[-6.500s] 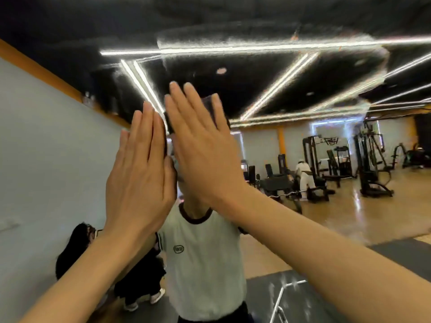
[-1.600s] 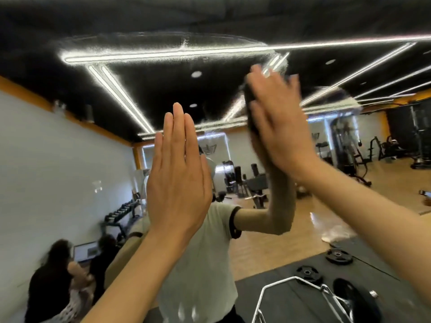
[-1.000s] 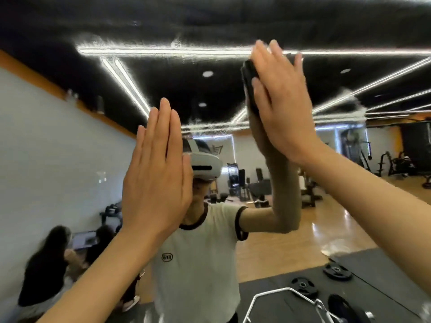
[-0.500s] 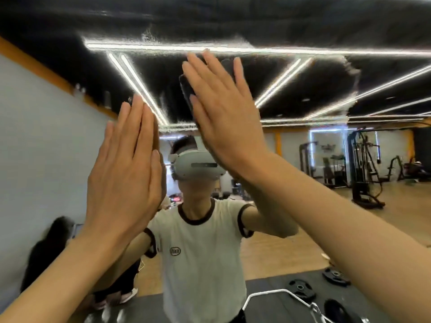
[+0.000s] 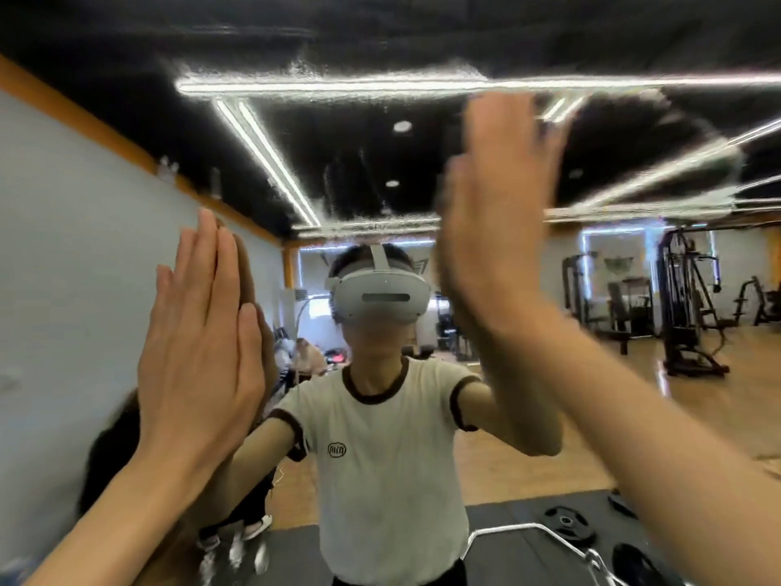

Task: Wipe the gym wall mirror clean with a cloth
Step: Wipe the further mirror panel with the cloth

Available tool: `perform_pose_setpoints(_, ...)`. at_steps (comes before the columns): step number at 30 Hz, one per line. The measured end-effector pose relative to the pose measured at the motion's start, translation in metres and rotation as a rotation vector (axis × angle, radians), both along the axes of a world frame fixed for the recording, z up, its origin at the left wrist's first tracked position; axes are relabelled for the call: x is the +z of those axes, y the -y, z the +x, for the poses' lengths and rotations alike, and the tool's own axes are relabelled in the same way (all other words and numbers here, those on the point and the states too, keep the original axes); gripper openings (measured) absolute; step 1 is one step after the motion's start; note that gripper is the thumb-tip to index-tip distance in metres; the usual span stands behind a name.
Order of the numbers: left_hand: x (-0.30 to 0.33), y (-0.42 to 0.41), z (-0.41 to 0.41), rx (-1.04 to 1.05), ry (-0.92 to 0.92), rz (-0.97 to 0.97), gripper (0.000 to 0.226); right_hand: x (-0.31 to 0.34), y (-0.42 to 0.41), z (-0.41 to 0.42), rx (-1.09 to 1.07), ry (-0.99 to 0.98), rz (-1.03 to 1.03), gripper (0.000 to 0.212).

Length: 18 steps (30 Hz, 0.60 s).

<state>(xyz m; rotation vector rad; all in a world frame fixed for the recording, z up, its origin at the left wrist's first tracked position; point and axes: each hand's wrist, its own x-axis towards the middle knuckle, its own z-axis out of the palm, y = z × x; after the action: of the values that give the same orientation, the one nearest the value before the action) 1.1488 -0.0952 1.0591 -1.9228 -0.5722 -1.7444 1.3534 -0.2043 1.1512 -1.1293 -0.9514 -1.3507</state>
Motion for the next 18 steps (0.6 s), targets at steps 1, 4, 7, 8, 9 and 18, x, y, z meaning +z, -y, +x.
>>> perform_pose_setpoints(1, 0.000, 0.002, 0.000, 0.033, 0.007, 0.003, 0.060, -0.005, -0.019, -0.034, -0.030, 0.102, -0.054, 0.049)
perform_pose_setpoints(4, 0.000, 0.011, -0.004, 0.074, 0.010, 0.010, 0.059, -0.021, -0.058, -0.104, -0.132, 0.345, -0.218, 0.056)
perform_pose_setpoints(7, 0.001, 0.014, -0.004, 0.072, 0.004, 0.019, 0.059, -0.021, -0.045, -0.085, -0.086, 0.385, -0.275, 0.058)
perform_pose_setpoints(8, 0.001, 0.013, -0.003, 0.077, 0.001, 0.027, 0.059, -0.022, -0.034, -0.065, -0.055, 0.334, -0.261, 0.058)
perform_pose_setpoints(9, 0.000, 0.013, -0.003, 0.082, -0.006, 0.030, 0.060, -0.025, -0.020, -0.041, -0.039, 0.249, -0.238, 0.057)
perform_pose_setpoints(18, 0.000, 0.014, -0.009, -0.117, -0.017, 0.007, 0.059, -0.035, 0.007, -0.021, 0.175, -0.251, 0.004, 0.046)
